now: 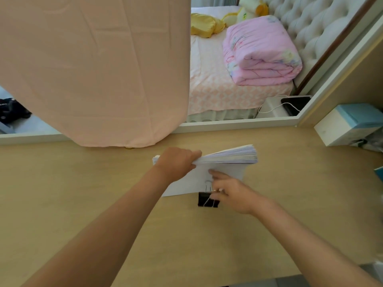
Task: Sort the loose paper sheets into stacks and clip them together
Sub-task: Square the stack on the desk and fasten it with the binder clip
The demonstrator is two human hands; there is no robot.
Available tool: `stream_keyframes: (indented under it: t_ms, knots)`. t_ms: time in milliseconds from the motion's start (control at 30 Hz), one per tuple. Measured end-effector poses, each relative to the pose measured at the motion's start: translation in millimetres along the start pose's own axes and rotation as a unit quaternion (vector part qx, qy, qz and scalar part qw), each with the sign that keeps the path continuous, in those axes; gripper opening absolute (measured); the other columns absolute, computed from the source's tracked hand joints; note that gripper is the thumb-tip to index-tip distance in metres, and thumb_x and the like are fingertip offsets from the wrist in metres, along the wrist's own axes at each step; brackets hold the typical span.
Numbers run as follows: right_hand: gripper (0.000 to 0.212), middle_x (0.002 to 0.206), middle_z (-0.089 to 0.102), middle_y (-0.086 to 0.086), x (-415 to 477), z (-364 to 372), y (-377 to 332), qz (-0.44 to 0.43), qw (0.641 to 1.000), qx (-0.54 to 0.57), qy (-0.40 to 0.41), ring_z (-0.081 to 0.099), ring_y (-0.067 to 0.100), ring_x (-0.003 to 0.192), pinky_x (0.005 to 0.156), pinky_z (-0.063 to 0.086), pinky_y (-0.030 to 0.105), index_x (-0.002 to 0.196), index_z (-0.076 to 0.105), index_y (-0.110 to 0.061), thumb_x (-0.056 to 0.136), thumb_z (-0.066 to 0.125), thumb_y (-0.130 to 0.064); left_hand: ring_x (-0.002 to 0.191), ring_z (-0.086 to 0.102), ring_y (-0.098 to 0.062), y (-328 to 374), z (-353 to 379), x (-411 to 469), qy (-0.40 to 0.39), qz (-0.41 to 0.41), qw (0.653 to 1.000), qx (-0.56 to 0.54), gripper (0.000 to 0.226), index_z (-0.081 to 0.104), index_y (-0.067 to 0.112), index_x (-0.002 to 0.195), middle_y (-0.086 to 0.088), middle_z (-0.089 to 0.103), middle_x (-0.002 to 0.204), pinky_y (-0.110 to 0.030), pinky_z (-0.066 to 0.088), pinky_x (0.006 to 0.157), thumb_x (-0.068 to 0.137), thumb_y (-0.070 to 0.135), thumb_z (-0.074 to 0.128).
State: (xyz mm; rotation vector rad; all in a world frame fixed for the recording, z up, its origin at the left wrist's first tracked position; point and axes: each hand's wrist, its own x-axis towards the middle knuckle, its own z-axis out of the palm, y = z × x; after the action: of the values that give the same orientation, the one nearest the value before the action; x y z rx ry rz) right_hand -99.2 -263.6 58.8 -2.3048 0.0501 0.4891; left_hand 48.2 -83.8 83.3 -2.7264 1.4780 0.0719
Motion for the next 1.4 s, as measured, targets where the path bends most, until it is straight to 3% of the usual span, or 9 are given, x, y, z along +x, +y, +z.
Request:
stream_keyframes:
  t_ms: [200,300,400,533,667,733,833,1067,1400]
  knots:
    - [0.023,0.129,0.064,0.003,-28,-103,-63,-0.1,0.931,0.299,0.185,0.066,0.019,0.115,0.093,0.055,0.036,0.073,0.053,-0.007,0.094,0.06,0.0,0.081,0.061,-0.025,1,1,-3,0.001,0.001,1.0,-0.013,0.018,0.049,0.02,0.111,0.0,0.065,0.092,-0.033,0.03,0.059,0.099,0.034,0.047]
    - [0.019,0.13,0.057,-0.002,4,-118,-68,-0.1,0.943,0.134,0.288,0.063,0.014,0.113,0.099,0.048,0.031,0.076,0.058,-0.01,0.092,0.067,-0.013,0.081,0.061,-0.026,1,0,-3,0.0,-0.002,1.0,-0.022,0.018,0.049,0.02,0.111,-0.001,0.065,0.093,-0.034,0.033,0.06,0.098,0.033,0.048]
    - [0.015,0.136,0.046,0.01,45,-100,-57,-0.08,0.965,-0.079,0.237,0.058,0.024,0.115,0.094,0.041,0.024,0.08,0.064,-0.009,0.092,0.068,-0.016,0.081,0.062,-0.026,3,-1,-2,-0.003,-0.001,1.0,-0.01,0.019,0.048,0.02,0.112,0.0,0.064,0.097,-0.035,0.034,0.06,0.099,0.034,0.047]
    - [0.007,0.135,0.042,0.007,69,-74,-47,-0.104,0.973,-0.143,0.146,0.059,0.027,0.111,0.095,0.049,0.034,0.096,0.069,-0.012,0.09,0.07,-0.014,0.079,0.062,-0.027,4,4,-4,-0.011,-0.017,0.999,-0.033,0.024,0.052,0.018,0.12,0.002,0.054,0.124,-0.034,0.034,0.057,0.099,0.031,0.05]
    - [0.069,0.125,0.035,-0.007,70,-82,-46,-0.065,0.983,-0.096,0.14,0.055,0.014,0.105,0.094,0.049,0.025,0.143,0.045,-0.023,0.082,0.077,-0.013,0.073,0.061,-0.028,6,8,-3,-0.017,-0.051,0.997,-0.05,0.025,0.053,0.02,0.122,-0.002,0.035,0.146,-0.034,0.037,0.056,0.098,0.029,0.054]
    - [0.08,0.127,0.037,-0.006,71,-86,-47,-0.054,0.987,-0.093,0.117,0.055,0.013,0.107,0.096,0.049,0.027,0.151,0.036,-0.02,0.082,0.075,-0.012,0.072,0.062,-0.031,8,7,-3,-0.017,-0.061,0.996,-0.058,0.023,0.053,0.019,0.119,-0.005,0.027,0.153,-0.035,0.038,0.055,0.098,0.027,0.055]
    - [0.075,0.124,0.043,-0.003,75,-86,-55,-0.053,0.992,-0.048,0.102,0.058,0.011,0.105,0.097,0.051,0.028,0.146,0.045,-0.019,0.078,0.077,-0.013,0.074,0.063,-0.031,6,6,0,-0.018,-0.061,0.996,-0.065,0.023,0.053,0.019,0.119,-0.005,0.02,0.159,-0.037,0.044,0.056,0.097,0.027,0.056]
    - [0.08,0.115,0.062,-0.005,82,-97,-48,0.027,0.993,0.113,0.029,0.068,0.009,0.102,0.097,0.053,0.037,0.125,0.052,-0.033,0.056,0.092,-0.038,0.077,0.063,-0.03,2,5,1,-0.009,-0.05,0.997,-0.056,0.041,0.048,0.024,0.137,0.001,0.046,0.136,-0.04,0.047,0.06,0.097,0.029,0.056]
    - [0.049,0.103,0.075,-0.004,66,-107,-45,-0.026,0.954,0.214,0.209,0.07,0.009,0.101,0.097,0.055,0.036,0.111,0.067,-0.019,0.068,0.089,-0.01,0.081,0.061,-0.025,-4,3,6,-0.011,-0.034,0.998,-0.056,0.025,0.053,0.022,0.122,0.002,0.057,0.118,-0.035,0.042,0.061,0.099,0.032,0.051]
